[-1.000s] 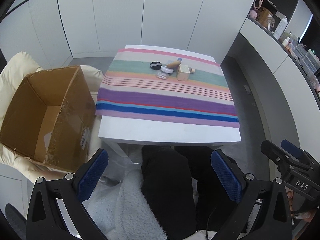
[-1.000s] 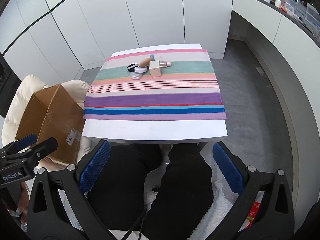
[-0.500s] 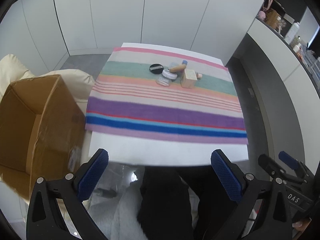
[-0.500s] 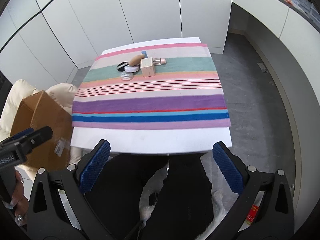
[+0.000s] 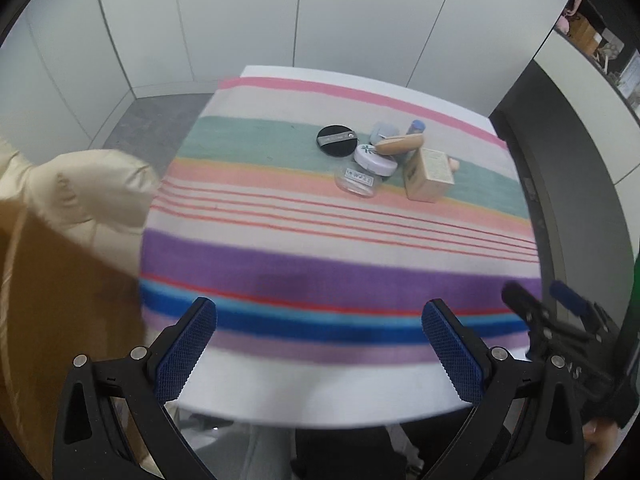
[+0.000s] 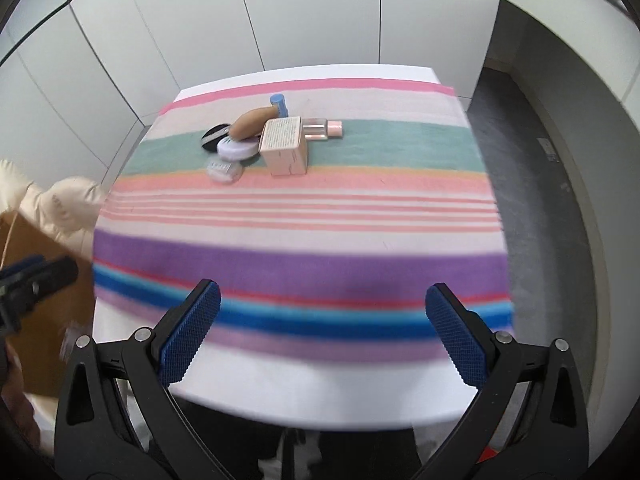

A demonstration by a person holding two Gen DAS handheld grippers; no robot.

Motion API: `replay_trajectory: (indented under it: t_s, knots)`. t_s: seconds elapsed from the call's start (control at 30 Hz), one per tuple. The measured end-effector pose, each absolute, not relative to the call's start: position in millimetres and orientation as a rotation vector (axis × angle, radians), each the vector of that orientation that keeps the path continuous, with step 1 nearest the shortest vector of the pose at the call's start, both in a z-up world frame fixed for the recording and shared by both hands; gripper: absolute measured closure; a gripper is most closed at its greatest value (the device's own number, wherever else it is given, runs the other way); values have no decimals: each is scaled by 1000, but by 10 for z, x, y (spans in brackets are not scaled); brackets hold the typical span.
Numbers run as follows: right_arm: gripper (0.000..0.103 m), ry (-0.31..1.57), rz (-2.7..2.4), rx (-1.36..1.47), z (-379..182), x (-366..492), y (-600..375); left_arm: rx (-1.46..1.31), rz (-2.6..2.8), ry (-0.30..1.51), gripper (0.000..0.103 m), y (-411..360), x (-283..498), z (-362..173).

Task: Organize objects
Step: 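Grasp the clear oval compact with the left tool while the right tool grasps the beige box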

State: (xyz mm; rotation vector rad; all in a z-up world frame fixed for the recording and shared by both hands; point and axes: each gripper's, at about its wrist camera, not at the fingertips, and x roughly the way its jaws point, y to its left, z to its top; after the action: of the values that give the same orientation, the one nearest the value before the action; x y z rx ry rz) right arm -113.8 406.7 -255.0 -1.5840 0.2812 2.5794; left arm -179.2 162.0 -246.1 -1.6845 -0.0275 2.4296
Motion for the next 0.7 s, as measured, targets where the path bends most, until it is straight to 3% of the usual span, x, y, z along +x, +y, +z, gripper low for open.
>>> replay_trajectory:
  t_s: [0.3,0.4,0.43,0.5,0.53,0.7]
  knots:
    - [1,202,2651,-1591,-3211,-2329,3988,-1731,2308,14,0,1954,-2543,-3247]
    - [6,156,2666,-1588,-3325,-2627,3909,-1746,2264,40,1,2083,-2702,-3468]
    - [11,133,2668,-1578,-3345,-2694,3888,-1741,2260,44,1,2114,-2739,-3512]
    - [36,82,2681,-1568,-3392,-2805,3848,-1737,2250,39,1,2171,-2798,-3580]
    - [59,65,2681,-1582,-3432,-2856,3842,-1730,2247,26,1,2204,-2838,-3606]
    - [58,121,2659,-1551,-3442,-2756,4053,-1693,2256,-5,1,2356,-3044,-3692]
